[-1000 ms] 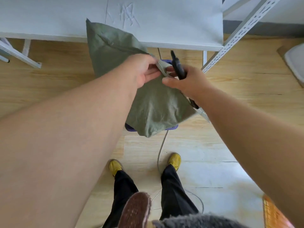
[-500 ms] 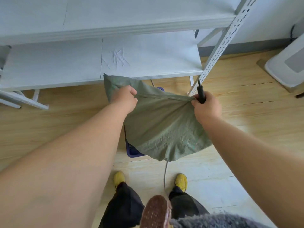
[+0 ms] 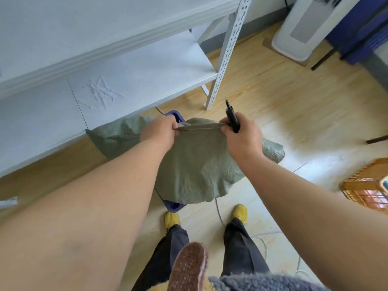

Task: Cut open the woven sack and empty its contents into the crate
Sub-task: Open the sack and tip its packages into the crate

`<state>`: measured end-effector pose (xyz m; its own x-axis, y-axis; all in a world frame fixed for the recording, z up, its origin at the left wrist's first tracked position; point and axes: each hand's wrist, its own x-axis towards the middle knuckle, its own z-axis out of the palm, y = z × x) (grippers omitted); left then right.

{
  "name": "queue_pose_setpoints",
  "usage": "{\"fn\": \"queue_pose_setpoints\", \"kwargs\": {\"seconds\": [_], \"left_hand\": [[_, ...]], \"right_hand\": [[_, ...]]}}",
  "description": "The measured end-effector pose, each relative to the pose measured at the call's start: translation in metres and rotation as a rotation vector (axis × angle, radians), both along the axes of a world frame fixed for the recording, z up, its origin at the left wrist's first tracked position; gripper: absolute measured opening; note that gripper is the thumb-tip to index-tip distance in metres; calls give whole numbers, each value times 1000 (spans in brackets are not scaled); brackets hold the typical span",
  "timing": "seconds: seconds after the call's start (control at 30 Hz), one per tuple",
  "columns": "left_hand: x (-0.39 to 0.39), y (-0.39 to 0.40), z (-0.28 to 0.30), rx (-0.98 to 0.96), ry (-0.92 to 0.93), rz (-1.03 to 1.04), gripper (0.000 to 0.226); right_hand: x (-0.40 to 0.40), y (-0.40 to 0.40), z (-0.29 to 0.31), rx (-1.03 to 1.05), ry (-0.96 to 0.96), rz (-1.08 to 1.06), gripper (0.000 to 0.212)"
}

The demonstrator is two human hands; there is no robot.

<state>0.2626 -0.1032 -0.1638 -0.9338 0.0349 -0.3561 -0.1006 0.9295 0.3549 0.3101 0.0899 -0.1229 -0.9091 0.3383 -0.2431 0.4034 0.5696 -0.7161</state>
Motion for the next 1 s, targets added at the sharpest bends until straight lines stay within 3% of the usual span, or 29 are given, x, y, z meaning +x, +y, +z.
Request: {"fn": "queue_pose_setpoints", "kwargs": {"seconds": [0.17,0.23,0.37,0.5,0.57,0.63,0.77,0.87,0.93,1.0], "left_hand": [[-32,-5,49,231,317,183,9],[-43,-5,68,295,365,120,5],[-46,5,94,349,199,-134,6],[-34,12,96,545,115,-146,18],[-30,3,89,581,78,-156,12],[-31,-16,81,478,71,-179,13],[-33,-44,63,55,95,-349,67],[-28,-36,51,-101,73,-494,91],[-24,-21,42,-152,-84,-520,84],[-21,-9,39,-186,-205,-535,46]], "right_hand": [[-6,-12,19,-207,-21,-59,12],[-9,-23,25,-284,6,-67,18],[-8,-46,29,-479,23,-58,41],[-6,-66,26,-575,-73,-186,5],[-5,-65,21,-515,-66,-255,8],[-3,-58,17,-463,-45,-284,9],[3,-45,10,-375,-75,-228,8],[8,-38,8,-338,-60,-195,8],[11,-35,7,-352,-51,-200,9],[12,-34,6,-346,-53,-186,8]]}}
